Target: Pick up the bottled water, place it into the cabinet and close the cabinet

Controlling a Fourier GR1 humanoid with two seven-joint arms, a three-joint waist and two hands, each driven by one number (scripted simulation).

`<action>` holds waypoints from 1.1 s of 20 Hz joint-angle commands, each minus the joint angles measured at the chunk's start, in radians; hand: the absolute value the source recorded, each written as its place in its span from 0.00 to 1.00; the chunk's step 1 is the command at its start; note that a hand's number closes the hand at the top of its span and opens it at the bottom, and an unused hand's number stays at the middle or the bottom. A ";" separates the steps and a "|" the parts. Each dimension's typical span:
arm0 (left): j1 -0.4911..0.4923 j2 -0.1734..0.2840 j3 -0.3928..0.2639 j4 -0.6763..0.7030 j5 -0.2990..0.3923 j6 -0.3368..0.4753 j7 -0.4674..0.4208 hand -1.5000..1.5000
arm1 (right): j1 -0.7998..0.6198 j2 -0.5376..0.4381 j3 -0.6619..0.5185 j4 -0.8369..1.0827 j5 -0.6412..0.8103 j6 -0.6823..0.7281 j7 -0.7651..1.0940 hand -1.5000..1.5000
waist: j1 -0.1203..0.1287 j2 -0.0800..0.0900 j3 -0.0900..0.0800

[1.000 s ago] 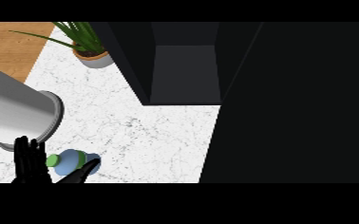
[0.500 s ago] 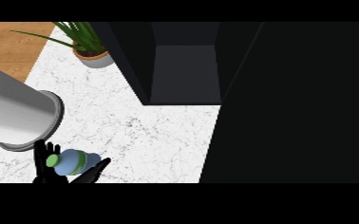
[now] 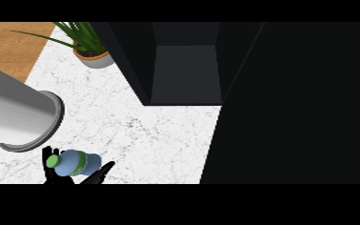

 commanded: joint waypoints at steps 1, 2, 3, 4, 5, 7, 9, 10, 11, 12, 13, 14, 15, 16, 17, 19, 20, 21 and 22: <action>-0.004 -0.004 0.002 0.106 0.072 -0.037 -0.113 0.00 | 0.104 -0.051 0.060 -0.059 0.109 0.001 -0.086 0.00 | -0.004 -0.001 0.001; 0.003 -0.004 -0.023 0.062 0.067 -0.026 -0.084 0.00 | 0.050 -0.035 0.061 -0.096 0.136 -0.007 0.021 0.00 | 0.000 -0.001 0.000; -0.058 -0.004 0.025 0.136 0.055 -0.049 -0.108 0.00 | -0.016 -0.012 0.002 -0.144 0.091 -0.013 0.115 0.00 | 0.001 0.001 0.000; -0.055 -0.004 -0.004 0.136 0.088 -0.041 -0.136 0.00 | 0.030 -0.011 0.076 -0.113 0.134 -0.026 0.040 0.00 | -0.002 -0.001 0.000; -0.036 0.017 0.018 0.072 0.068 -0.076 -0.075 0.00 | 0.058 -0.056 0.026 -0.136 0.093 -0.008 0.037 0.00 | -0.001 -0.001 0.001; -0.123 -0.004 -0.004 0.227 0.114 -0.065 -0.180 0.00 | -0.014 -0.036 -0.018 -0.093 0.057 0.004 0.051 0.00 | 0.000 0.002 0.000; -0.078 0.029 0.047 0.154 0.109 -0.146 -0.134 0.00 | -0.040 -0.014 -0.028 -0.100 0.072 -0.012 0.108 0.00 | 0.004 0.001 0.000; -0.051 0.005 0.033 0.150 0.111 -0.161 -0.151 0.00 | 0.048 -0.070 0.006 -0.186 0.077 -0.011 0.072 0.00 | -0.003 -0.001 0.001; -0.074 -0.004 0.027 0.161 0.109 -0.161 -0.153 0.00 | 0.042 -0.040 0.077 -0.124 0.152 -0.035 0.062 0.00 | -0.003 -0.001 0.000; -0.091 -0.004 -0.013 0.227 0.167 -0.121 -0.238 1.00 | -0.072 -0.006 -0.022 -0.066 0.082 -0.012 0.121 0.00 | 0.004 0.001 0.000; -0.072 -0.004 0.010 0.126 0.129 -0.121 -0.143 1.00 | -0.008 -0.023 -0.006 -0.058 0.073 -0.005 0.043 0.00 | 0.003 0.001 0.001; -0.081 0.022 0.058 0.208 0.154 -0.214 -0.197 1.00 | -0.040 -0.001 0.039 -0.096 0.124 -0.029 0.140 0.00 | 0.002 0.000 0.000; -0.128 -0.003 0.037 0.181 0.138 -0.146 -0.158 1.00 | 0.038 -0.013 0.105 -0.080 0.150 -0.047 0.019 0.00 | -0.004 -0.001 0.001; -0.076 -0.004 0.027 0.212 0.159 -0.205 -0.227 1.00 | -0.017 -0.049 0.016 -0.138 0.108 -0.018 0.118 0.00 | 0.000 0.000 0.000; -0.120 0.021 0.057 0.194 0.159 -0.189 -0.172 1.00 | 0.054 -0.060 0.033 -0.067 0.082 -0.014 -0.028 0.00 | -0.002 0.000 0.001; -0.134 0.010 0.073 0.243 0.170 -0.218 -0.217 1.00 | 0.022 -0.033 0.106 -0.125 0.176 -0.056 0.084 0.00 | -0.003 -0.001 0.000; -0.212 0.032 0.097 0.294 0.183 -0.218 -0.190 1.00 | 0.069 -0.065 0.045 -0.063 0.080 -0.032 -0.050 0.00 | -0.005 0.001 0.001; -0.041 -0.003 -0.016 0.140 0.203 -0.211 -0.227 1.00 | 0.025 -0.047 0.066 -0.097 0.138 -0.051 0.052 0.00 | 0.003 -0.002 0.001; -0.060 -0.003 0.003 0.122 0.184 -0.209 -0.188 1.00 | 0.082 -0.088 0.027 -0.116 0.067 -0.033 -0.023 0.00 | 0.001 -0.001 0.001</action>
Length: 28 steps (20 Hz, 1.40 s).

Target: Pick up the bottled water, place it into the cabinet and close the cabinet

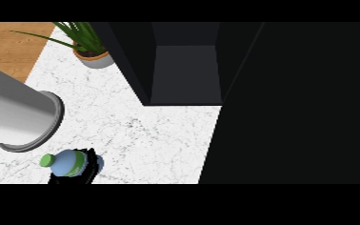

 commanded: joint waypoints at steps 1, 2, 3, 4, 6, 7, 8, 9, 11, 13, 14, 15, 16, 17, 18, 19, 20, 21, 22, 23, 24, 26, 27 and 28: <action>0.014 0.001 0.011 0.030 0.016 -0.076 -0.041 1.00 | 0.025 -0.041 0.018 -0.157 0.102 0.005 0.096 0.00 | 0.000 0.000 0.000; -0.044 -0.001 0.025 0.014 0.040 -0.053 0.000 1.00 | 0.053 -0.033 0.051 -0.131 0.109 -0.011 0.028 0.00 | -0.003 -0.001 0.000; -0.019 0.020 0.028 0.004 0.049 -0.086 0.016 1.00 | -0.023 -0.001 0.042 -0.116 0.143 -0.020 0.118 0.00 | 0.002 0.000 -0.001; -0.055 0.014 -0.022 0.038 -0.004 -0.097 -0.007 1.00 | 0.006 -0.050 0.016 -0.133 0.089 0.005 0.058 0.00 | -0.006 0.000 -0.001; -0.097 0.026 -0.114 0.027 -0.062 -0.134 0.049 1.00 | -0.018 -0.023 -0.009 -0.048 0.051 -0.012 0.002 0.00 | -0.013 0.001 0.000; -0.069 0.054 -0.151 0.045 -0.088 -0.214 0.038 1.00 | -0.020 -0.030 0.012 -0.059 0.063 -0.011 0.020 0.00 | -0.018 -0.001 -0.001; -0.111 0.081 -0.172 0.058 -0.106 -0.227 0.078 1.00 | -0.018 -0.050 -0.003 -0.049 0.032 0.006 0.002 0.00 | -0.022 0.001 -0.001; -0.156 0.097 -0.201 0.062 -0.125 -0.252 0.107 1.00 | -0.027 -0.038 -0.006 -0.041 0.033 -0.005 0.005 0.00 | -0.031 0.001 -0.001; -0.190 0.098 -0.183 0.098 -0.114 -0.282 0.097 1.00 | -0.013 -0.062 0.004 -0.106 0.058 -0.003 0.040 0.00 | -0.016 0.000 -0.001; -0.236 0.084 -0.167 0.127 -0.105 -0.305 0.082 1.00 | -0.043 -0.041 -0.019 -0.114 0.048 -0.011 0.099 0.00 | -0.006 0.002 -0.001; -0.226 0.070 -0.190 0.074 -0.131 -0.262 0.093 1.00 | -0.050 -0.004 0.058 -0.067 0.126 -0.037 0.098 0.00 | -0.003 0.000 -0.001; -0.171 0.073 -0.191 0.111 -0.154 -0.302 -0.004 1.00 | 0.002 -0.036 0.054 -0.106 0.111 -0.035 0.060 0.00 | -0.004 0.000 0.000; -0.285 0.085 -0.168 0.095 -0.124 -0.253 0.129 1.00 | -0.081 -0.034 -0.034 -0.136 0.050 -0.013 0.138 0.00 | -0.003 0.002 -0.001; -0.197 0.065 -0.207 0.071 -0.153 -0.283 0.081 1.00 | -0.009 -0.038 0.006 -0.077 0.071 -0.020 0.030 0.00 | 0.000 0.001 0.000; -0.189 0.072 -0.224 0.008 -0.154 -0.266 0.154 1.00 | -0.071 -0.012 -0.032 -0.058 0.032 -0.003 0.074 0.00 | 0.005 0.001 0.000; -0.241 0.116 -0.190 0.025 -0.137 -0.280 0.183 1.00 | -0.128 0.030 0.014 -0.081 0.115 -0.039 0.166 0.00 | 0.003 0.000 -0.001; -0.234 0.072 -0.220 0.047 -0.174 -0.261 0.128 1.00 | 0.004 -0.058 -0.005 -0.133 0.069 -0.024 0.056 0.00 | -0.005 0.000 0.001; -0.168 0.061 -0.235 -0.059 -0.152 -0.256 0.184 1.00 | -0.073 0.013 0.061 -0.077 0.155 -0.047 0.119 0.00 | 0.004 -0.001 0.000; -0.137 0.047 -0.268 -0.157 -0.155 -0.219 0.247 1.00 | -0.052 -0.042 -0.005 -0.122 0.073 -0.018 0.120 0.00 | 0.006 -0.002 0.001; -0.197 0.068 -0.232 -0.102 -0.107 -0.286 0.273 1.00 | 0.000 -0.055 0.026 -0.115 0.073 -0.023 0.049 0.00 | -0.001 -0.001 0.001; -0.170 0.045 -0.257 -0.143 -0.122 -0.261 0.277 1.00 | -0.030 -0.026 0.074 -0.116 0.133 -0.043 0.105 0.00 | 0.000 -0.002 0.000; -0.137 0.054 -0.269 -0.194 -0.124 -0.260 0.318 1.00 | -0.013 -0.054 0.014 -0.115 0.080 -0.018 0.064 0.00 | 0.002 0.000 0.001; -0.145 0.006 -0.290 -0.221 -0.143 -0.191 0.327 1.00 | -0.044 -0.031 0.052 -0.134 0.147 -0.050 0.141 0.00 | 0.000 -0.002 0.000; -0.137 0.028 -0.281 -0.240 -0.131 -0.213 0.341 1.00 | 0.006 -0.076 0.040 -0.152 0.112 -0.029 0.077 0.00 | -0.001 -0.002 0.000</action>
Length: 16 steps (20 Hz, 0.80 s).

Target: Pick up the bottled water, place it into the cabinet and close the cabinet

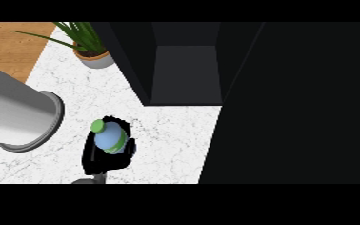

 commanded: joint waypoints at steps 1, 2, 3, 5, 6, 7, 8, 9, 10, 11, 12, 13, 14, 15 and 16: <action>-0.001 -0.001 -0.013 -0.138 0.009 0.050 0.121 1.00 | 0.069 -0.046 0.017 -0.138 0.079 0.006 0.028 0.00 | -0.001 0.000 0.000; 0.017 -0.037 -0.044 -0.159 -0.032 0.099 0.099 1.00 | 0.023 -0.018 0.029 -0.124 0.100 0.001 0.063 0.00 | 0.001 0.000 0.000; 0.018 -0.055 -0.073 -0.152 -0.032 0.096 0.075 1.00 | -0.031 0.032 0.036 -0.083 0.128 -0.021 0.099 0.00 | 0.003 0.001 -0.001; -0.012 -0.031 -0.053 -0.267 -0.017 0.123 0.190 1.00 | -0.039 0.001 -0.014 -0.125 0.082 -0.006 0.136 0.00 | 0.004 0.000 0.000; 0.014 -0.013 -0.057 -0.288 -0.045 0.136 0.182 1.00 | -0.035 -0.006 -0.014 -0.114 0.094 -0.001 0.118 0.00 | 0.004 0.000 0.000; -0.064 -0.056 -0.079 -0.209 -0.062 0.180 0.151 1.00 | 0.047 -0.050 -0.033 -0.110 0.023 0.014 -0.019 0.00 | -0.006 0.001 0.001; -0.009 -0.029 -0.076 -0.305 -0.071 0.171 0.207 1.00 | 0.002 0.020 0.048 -0.071 0.112 -0.014 0.048 0.00 | 0.002 0.000 0.000; -0.057 -0.040 -0.070 -0.279 -0.073 0.188 0.225 1.00 | -0.031 -0.025 -0.029 -0.164 0.059 0.014 0.139 0.00 | 0.000 0.001 0.000; -0.035 -0.041 -0.095 -0.305 -0.088 0.182 0.230 1.00 | 0.057 -0.015 0.063 -0.096 0.121 -0.020 0.003 0.00 | -0.004 0.000 0.000; -0.056 -0.042 -0.091 -0.341 -0.102 0.213 0.252 1.00 | 0.022 -0.014 -0.001 -0.104 0.063 -0.007 0.041 0.00 | 0.000 0.001 0.000; -0.129 -0.057 -0.144 -0.258 -0.066 0.288 0.229 1.00 | 0.047 -0.028 0.039 -0.104 0.071 -0.001 0.003 0.00 | -0.008 0.001 0.000; -0.157 -0.057 -0.164 -0.257 -0.084 0.328 0.229 1.00 | 0.028 -0.028 -0.007 -0.107 0.058 -0.006 0.023 0.00 | -0.008 0.002 0.000; -0.142 -0.057 -0.143 -0.330 -0.081 0.317 0.295 1.00 | 0.030 -0.002 0.035 -0.050 0.089 -0.011 -0.001 0.00 | -0.002 0.001 0.000; -0.137 -0.049 -0.117 -0.349 -0.102 0.289 0.325 1.00 | 0.057 -0.054 -0.066 -0.096 -0.023 0.027 -0.027 0.00 | 0.000 0.002 0.001; -0.188 -0.057 -0.161 -0.317 -0.086 0.360 0.338 1.00 | 0.074 -0.038 0.013 -0.095 0.059 0.001 -0.030 0.00 | -0.006 0.001 0.000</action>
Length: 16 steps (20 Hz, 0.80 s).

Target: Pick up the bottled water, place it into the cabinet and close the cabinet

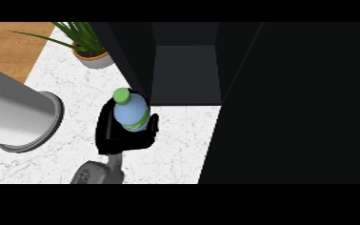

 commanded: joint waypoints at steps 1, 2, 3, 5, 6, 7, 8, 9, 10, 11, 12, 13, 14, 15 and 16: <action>-0.063 -0.008 -0.092 0.010 -0.003 0.123 0.033 1.00 | 0.027 -0.005 0.067 -0.108 0.111 -0.001 0.056 0.00 | -0.003 0.000 -0.001; -0.139 -0.008 -0.048 0.088 0.017 0.120 0.012 1.00 | 0.053 -0.048 0.016 -0.156 0.077 0.004 0.075 0.00 | -0.009 0.001 -0.001; -0.161 -0.008 -0.029 0.080 -0.012 0.103 0.049 1.00 | -0.017 -0.002 -0.032 -0.074 0.039 0.015 0.037 0.00 | -0.001 0.002 0.000; -0.081 -0.008 -0.073 0.003 -0.026 0.134 0.019 1.00 | 0.110 -0.070 0.011 -0.135 0.049 0.017 -0.027 0.00 | -0.002 -0.001 0.000; -0.234 -0.008 -0.082 0.108 0.016 0.187 0.036 1.00 | 0.045 -0.018 0.026 -0.083 0.064 0.007 -0.016 0.00 | -0.008 0.002 0.000; -0.208 -0.008 -0.020 0.072 -0.008 0.139 0.045 1.00 | 0.038 -0.041 -0.024 -0.153 0.038 0.014 0.052 0.00 | -0.002 0.001 0.000; -0.260 -0.008 -0.082 0.124 0.024 0.235 0.009 1.00 | 0.022 0.015 0.028 -0.033 0.075 -0.002 -0.003 0.00 | -0.004 0.002 0.000; -0.318 -0.008 -0.072 0.138 0.013 0.264 0.034 1.00 | 0.043 -0.005 0.065 -0.082 0.088 -0.003 0.000 0.00 | -0.010 0.001 -0.001; -0.301 -0.008 -0.094 0.140 0.002 0.277 0.047 1.00 | 0.001 -0.005 0.013 -0.109 0.058 0.012 0.080 0.00 | -0.004 0.002 -0.001; -0.338 -0.008 -0.068 0.196 -0.008 0.267 0.005 1.00 | 0.053 -0.010 0.072 -0.115 0.107 -0.018 0.050 0.00 | -0.011 0.001 -0.001; -0.340 -0.008 -0.073 0.178 0.003 0.276 0.029 1.00 | 0.036 -0.019 0.016 -0.100 0.063 0.004 0.016 0.00 | -0.006 0.002 0.000; -0.417 -0.008 -0.077 0.262 0.018 0.312 0.024 1.00 | 0.045 -0.018 0.028 -0.071 0.039 0.010 -0.015 0.00 | -0.011 0.003 0.000; -0.395 0.000 -0.023 0.227 -0.025 0.264 0.093 1.00 | 0.046 -0.008 0.055 -0.130 0.083 -0.017 0.035 0.00 | -0.006 0.001 0.000; -0.483 -0.008 -0.018 0.290 -0.018 0.312 0.091 1.00 | 0.042 -0.028 0.028 -0.102 0.052 0.003 0.018 0.00 | -0.011 0.002 0.000; -0.493 -0.008 -0.020 0.301 -0.029 0.313 0.094 1.00 | 0.110 -0.052 0.051 -0.100 0.042 0.001 -0.074 0.00 | -0.014 0.001 0.001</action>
